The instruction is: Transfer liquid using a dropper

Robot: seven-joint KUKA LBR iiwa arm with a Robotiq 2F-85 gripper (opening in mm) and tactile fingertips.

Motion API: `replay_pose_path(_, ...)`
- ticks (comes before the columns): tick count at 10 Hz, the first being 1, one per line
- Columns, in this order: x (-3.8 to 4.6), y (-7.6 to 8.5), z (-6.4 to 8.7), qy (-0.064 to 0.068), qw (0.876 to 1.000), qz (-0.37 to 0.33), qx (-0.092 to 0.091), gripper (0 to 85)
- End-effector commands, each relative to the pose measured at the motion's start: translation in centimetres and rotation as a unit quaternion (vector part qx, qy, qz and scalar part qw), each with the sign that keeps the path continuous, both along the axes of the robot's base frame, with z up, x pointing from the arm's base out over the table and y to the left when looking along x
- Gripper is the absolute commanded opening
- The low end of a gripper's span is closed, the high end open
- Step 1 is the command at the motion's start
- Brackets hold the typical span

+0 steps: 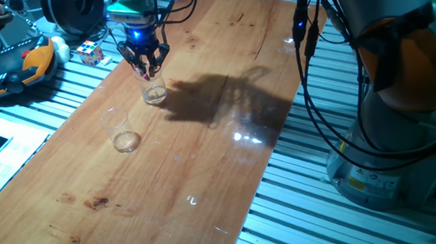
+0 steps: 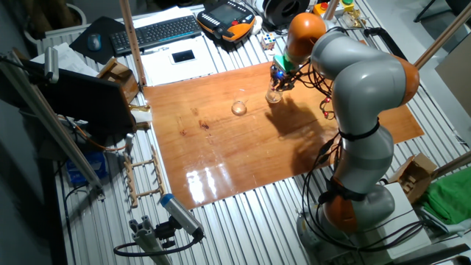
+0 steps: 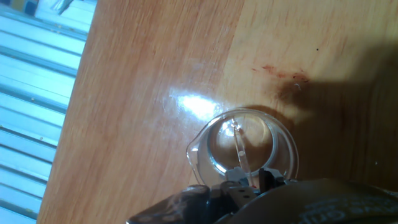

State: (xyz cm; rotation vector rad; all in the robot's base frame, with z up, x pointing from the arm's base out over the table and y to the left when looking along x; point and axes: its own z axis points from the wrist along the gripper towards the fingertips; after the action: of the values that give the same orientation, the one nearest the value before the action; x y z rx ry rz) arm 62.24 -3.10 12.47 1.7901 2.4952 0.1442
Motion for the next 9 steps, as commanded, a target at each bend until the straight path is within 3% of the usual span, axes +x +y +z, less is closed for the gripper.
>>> replay_pose_path(1,0.00,0.04,0.00,0.000,1.000,0.000,0.000,23.3)
replay_pose_path(9,-0.07,0.24,-0.35,-0.004,1.000,-0.001,0.002,21.3)
